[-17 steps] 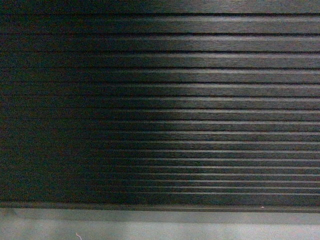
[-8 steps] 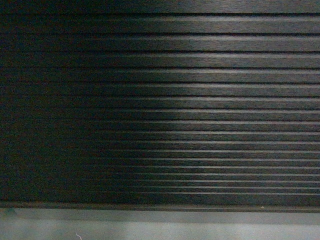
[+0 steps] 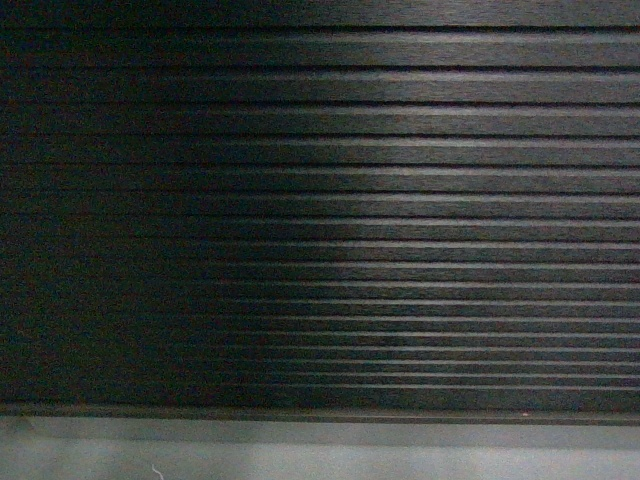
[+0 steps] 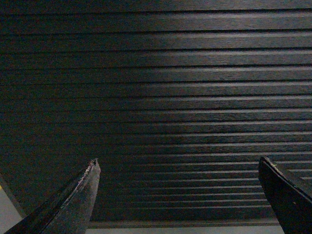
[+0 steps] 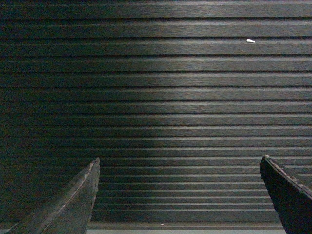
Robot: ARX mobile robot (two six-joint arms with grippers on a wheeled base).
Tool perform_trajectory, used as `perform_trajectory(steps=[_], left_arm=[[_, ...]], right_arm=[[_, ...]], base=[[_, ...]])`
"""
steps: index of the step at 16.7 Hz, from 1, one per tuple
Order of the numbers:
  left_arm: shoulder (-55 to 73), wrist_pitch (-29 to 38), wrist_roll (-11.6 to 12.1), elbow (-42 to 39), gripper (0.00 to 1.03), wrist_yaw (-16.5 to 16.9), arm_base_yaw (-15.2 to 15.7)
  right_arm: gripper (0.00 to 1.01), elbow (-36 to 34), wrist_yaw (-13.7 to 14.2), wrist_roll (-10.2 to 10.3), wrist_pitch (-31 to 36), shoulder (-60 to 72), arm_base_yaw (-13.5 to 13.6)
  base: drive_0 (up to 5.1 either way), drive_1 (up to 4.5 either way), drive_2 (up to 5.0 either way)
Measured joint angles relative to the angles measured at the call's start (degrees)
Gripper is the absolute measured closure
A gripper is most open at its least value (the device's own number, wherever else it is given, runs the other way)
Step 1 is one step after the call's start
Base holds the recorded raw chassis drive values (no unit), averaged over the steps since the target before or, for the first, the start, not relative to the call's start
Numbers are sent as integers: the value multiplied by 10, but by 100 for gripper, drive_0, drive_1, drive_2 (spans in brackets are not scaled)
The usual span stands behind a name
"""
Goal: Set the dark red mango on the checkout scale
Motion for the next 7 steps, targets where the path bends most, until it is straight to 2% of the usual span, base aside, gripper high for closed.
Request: perform_trajectory(steps=[7], left_arm=[[0,0,0,0,5,0,0]], right_arm=[[3,0,0,0,0,0,0]], base=[[0,0,0]])
